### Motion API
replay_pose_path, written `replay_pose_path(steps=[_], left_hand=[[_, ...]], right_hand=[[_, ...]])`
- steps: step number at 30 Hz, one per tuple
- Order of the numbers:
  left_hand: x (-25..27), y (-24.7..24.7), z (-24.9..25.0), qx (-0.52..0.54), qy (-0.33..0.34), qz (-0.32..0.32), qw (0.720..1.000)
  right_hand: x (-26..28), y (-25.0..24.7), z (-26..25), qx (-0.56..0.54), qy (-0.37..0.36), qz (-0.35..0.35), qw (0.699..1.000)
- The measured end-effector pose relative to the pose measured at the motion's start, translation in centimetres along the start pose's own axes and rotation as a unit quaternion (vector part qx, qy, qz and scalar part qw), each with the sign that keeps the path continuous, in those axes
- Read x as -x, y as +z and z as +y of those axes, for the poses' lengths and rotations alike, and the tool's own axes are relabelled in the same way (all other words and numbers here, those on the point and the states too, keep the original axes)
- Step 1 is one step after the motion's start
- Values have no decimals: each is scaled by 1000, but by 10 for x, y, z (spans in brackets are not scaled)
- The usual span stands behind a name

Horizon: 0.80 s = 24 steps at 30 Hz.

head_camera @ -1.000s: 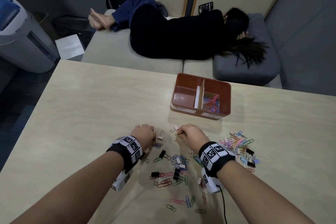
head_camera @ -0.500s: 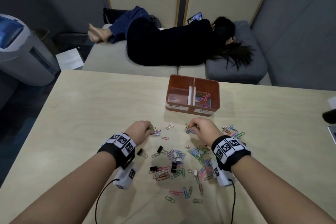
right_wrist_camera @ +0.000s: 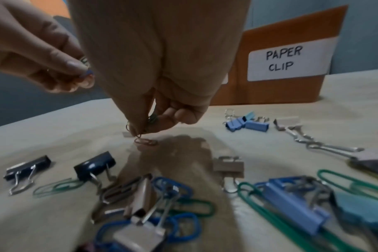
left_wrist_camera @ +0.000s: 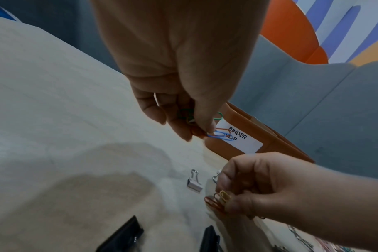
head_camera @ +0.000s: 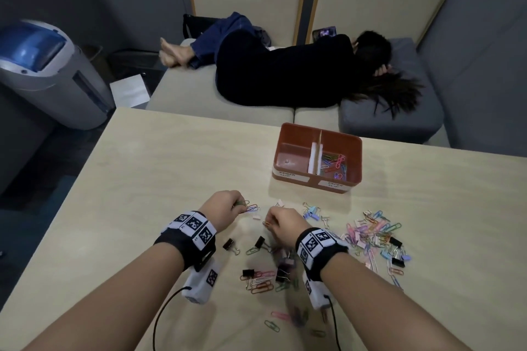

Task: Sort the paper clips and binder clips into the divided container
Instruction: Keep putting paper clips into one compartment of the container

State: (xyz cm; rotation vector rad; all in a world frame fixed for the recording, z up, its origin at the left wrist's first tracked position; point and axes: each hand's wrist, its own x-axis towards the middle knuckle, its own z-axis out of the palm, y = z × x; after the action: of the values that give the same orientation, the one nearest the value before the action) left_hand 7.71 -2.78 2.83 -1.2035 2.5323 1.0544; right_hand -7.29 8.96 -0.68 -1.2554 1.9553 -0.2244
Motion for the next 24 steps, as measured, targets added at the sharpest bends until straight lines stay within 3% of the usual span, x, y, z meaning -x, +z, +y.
replay_pose_path(steps=[13,20,24], left_hand=[[-5,8,-15,9,-26,-22,999],[3,3,-24,20,-41,-20,999],[10,0,-22,18,-40,-18,999]], right_hand=[[-20,15,-2,110,44,-2,993],[-13,18,1,112,29,-14,993],[-4,18,5,61,36,6,997]])
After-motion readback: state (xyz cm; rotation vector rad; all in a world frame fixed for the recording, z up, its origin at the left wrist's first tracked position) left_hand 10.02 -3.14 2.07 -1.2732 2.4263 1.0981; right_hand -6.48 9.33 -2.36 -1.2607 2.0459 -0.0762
